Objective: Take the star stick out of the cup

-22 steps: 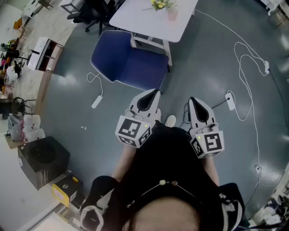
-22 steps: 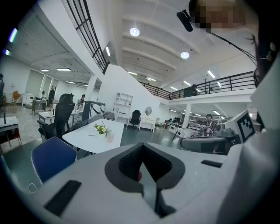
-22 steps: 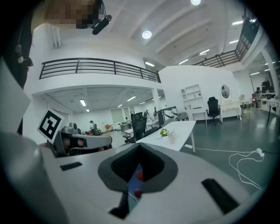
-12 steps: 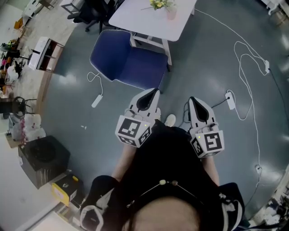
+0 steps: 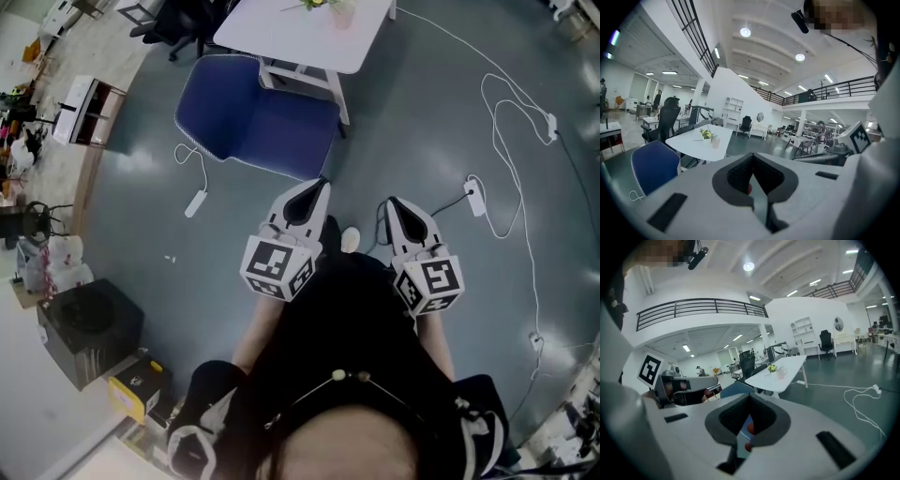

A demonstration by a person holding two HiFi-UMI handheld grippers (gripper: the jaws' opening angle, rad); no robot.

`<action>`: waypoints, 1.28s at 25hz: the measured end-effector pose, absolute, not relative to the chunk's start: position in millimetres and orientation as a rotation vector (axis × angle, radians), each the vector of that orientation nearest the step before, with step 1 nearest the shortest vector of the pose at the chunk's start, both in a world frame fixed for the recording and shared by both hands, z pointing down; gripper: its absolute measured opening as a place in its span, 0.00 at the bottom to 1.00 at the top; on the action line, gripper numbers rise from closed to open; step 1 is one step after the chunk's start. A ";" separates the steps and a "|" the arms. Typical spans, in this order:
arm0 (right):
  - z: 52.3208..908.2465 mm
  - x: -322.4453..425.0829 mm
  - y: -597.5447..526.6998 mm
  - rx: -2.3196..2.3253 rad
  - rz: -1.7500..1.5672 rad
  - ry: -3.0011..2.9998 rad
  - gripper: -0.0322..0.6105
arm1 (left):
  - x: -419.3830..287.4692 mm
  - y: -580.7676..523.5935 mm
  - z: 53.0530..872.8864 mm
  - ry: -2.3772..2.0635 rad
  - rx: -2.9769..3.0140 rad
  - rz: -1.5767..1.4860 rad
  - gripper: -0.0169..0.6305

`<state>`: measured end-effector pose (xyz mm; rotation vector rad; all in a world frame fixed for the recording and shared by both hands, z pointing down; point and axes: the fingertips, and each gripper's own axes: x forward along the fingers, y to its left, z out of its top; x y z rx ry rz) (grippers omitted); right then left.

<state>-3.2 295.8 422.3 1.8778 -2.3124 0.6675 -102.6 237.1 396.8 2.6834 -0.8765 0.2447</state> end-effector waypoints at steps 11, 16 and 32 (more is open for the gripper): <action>438.3 25.8 267.5 1.918 0.652 -2.251 0.05 | -68.5 197.1 408.2 -0.798 2.691 0.239 0.03; 434.8 46.4 219.4 1.914 0.530 -2.277 0.05 | -35.1 144.8 417.9 -0.748 2.699 0.224 0.03; 454.8 122.6 -64.9 1.671 0.271 -2.214 0.05 | -0.6 -101.3 433.5 -0.718 2.610 0.178 0.03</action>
